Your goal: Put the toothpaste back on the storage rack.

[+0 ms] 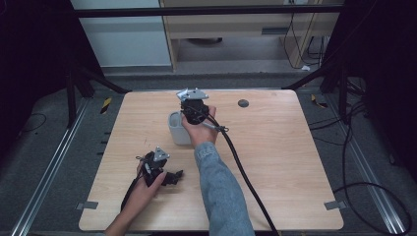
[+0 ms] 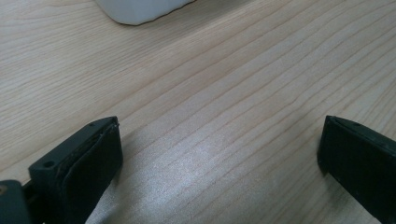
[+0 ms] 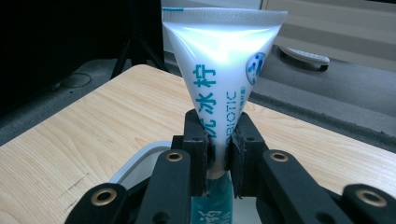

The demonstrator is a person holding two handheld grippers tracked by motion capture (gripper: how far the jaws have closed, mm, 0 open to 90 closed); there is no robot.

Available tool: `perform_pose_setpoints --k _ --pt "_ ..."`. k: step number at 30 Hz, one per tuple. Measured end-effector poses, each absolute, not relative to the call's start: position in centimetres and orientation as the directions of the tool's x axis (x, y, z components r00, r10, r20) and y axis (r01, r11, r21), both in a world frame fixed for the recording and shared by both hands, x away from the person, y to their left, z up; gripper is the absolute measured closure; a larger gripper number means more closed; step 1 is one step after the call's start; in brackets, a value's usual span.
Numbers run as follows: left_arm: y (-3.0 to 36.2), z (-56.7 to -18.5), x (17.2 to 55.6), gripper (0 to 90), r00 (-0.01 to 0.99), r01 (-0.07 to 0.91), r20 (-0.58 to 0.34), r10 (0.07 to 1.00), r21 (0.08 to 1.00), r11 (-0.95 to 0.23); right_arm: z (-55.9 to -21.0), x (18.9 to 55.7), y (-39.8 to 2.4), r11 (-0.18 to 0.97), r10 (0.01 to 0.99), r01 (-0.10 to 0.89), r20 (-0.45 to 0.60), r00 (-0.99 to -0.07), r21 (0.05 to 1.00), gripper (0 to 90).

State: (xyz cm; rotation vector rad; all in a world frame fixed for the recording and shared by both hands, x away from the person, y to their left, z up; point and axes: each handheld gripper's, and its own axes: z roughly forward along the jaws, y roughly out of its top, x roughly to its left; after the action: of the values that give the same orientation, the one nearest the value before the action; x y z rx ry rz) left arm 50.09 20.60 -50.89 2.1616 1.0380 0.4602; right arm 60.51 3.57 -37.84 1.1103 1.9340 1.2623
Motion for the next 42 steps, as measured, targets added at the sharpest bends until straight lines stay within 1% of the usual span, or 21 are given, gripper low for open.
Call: perform_pose_setpoints --k 30,42 --pt "20.6 -50.9 50.1 0.0 0.618 0.543 0.021 0.786 0.712 -0.446 -40.0 60.4 3.4 0.226 0.872 0.381 -0.012 -0.49 0.897 78.4" --pt "20.6 -50.9 50.1 0.0 0.618 0.543 0.021 0.786 0.711 -0.446 -40.2 60.4 3.5 0.228 0.872 0.386 -0.011 -0.49 0.894 78.2"
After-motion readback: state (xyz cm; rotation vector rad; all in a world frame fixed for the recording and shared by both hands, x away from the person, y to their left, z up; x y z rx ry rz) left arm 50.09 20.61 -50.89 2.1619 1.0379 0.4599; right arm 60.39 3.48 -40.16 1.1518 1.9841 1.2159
